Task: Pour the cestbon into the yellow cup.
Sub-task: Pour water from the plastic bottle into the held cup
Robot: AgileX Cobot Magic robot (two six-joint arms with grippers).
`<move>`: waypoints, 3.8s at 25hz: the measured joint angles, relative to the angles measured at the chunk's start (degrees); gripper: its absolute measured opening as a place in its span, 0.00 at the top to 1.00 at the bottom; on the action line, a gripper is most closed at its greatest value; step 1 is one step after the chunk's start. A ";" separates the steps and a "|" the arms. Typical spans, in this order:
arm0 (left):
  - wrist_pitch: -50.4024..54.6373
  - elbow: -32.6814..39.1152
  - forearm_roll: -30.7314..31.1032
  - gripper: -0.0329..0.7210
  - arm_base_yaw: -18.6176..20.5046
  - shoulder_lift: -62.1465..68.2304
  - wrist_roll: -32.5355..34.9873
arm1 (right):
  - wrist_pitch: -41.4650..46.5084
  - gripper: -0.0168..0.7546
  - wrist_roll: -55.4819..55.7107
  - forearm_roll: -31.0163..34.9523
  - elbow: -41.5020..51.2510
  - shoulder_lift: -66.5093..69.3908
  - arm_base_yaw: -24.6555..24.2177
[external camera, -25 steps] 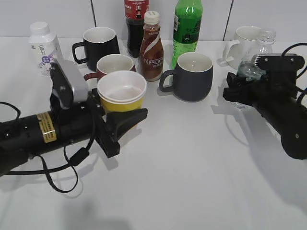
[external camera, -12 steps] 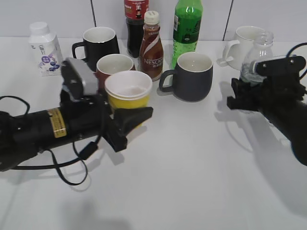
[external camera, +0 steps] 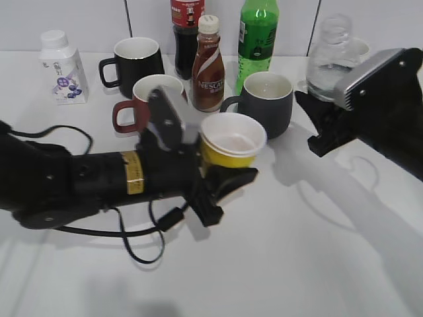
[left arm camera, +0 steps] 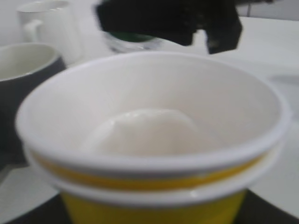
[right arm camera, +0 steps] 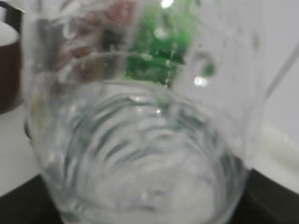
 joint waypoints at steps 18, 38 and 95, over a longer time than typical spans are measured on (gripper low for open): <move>0.60 -1.72 -2.56 0.46 -2.48 0.52 -0.04 | 7.13 0.37 -17.92 -12.33 -10.03 -0.20 0.00; -1.40 -1.72 -5.61 0.46 -2.48 -0.35 -0.04 | 8.51 0.37 -32.66 -12.54 -11.20 -0.20 0.00; -0.71 -1.82 -2.90 0.47 -2.48 -0.62 -0.04 | 10.01 0.37 -55.74 -12.05 -11.25 -0.20 0.00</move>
